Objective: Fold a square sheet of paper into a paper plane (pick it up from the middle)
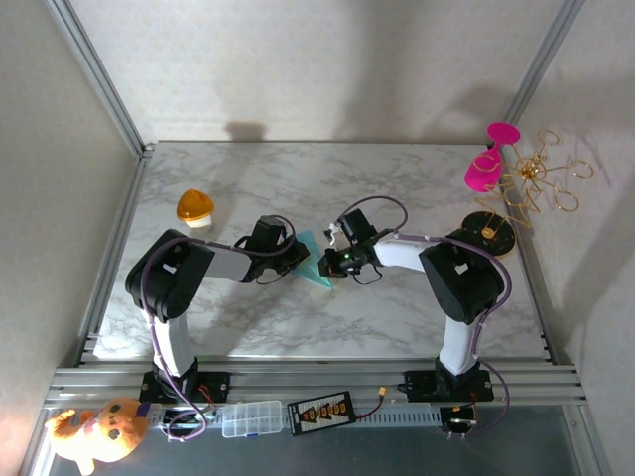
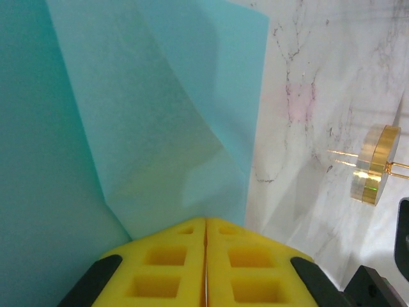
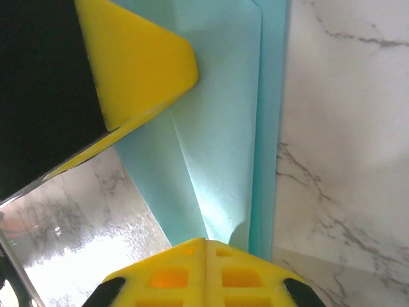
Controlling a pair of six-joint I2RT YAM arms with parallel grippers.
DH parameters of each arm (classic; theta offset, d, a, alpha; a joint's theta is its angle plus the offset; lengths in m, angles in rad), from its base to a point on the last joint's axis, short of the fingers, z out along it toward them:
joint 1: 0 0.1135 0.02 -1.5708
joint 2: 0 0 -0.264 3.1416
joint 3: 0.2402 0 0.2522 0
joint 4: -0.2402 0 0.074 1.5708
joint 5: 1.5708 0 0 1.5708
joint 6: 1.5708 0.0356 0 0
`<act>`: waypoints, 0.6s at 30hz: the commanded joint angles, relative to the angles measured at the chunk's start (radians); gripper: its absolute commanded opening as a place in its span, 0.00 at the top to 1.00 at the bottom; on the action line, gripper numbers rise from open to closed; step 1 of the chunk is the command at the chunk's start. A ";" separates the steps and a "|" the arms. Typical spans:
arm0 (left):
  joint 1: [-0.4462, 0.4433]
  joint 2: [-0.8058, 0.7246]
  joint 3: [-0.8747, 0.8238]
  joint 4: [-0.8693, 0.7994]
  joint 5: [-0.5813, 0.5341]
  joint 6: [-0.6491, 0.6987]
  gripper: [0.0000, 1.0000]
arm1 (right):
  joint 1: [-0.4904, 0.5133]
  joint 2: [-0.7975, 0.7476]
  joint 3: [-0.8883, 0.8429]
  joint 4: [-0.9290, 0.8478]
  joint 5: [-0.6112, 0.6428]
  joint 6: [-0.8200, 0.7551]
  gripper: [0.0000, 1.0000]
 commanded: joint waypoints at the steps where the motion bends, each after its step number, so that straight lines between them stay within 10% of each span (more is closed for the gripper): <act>1: -0.001 0.045 -0.006 -0.091 -0.064 0.003 0.91 | -0.003 -0.032 -0.031 -0.005 -0.050 0.031 0.93; 18: -0.001 0.053 -0.011 -0.095 -0.066 -0.010 0.91 | -0.003 -0.047 -0.049 -0.039 -0.015 0.014 0.93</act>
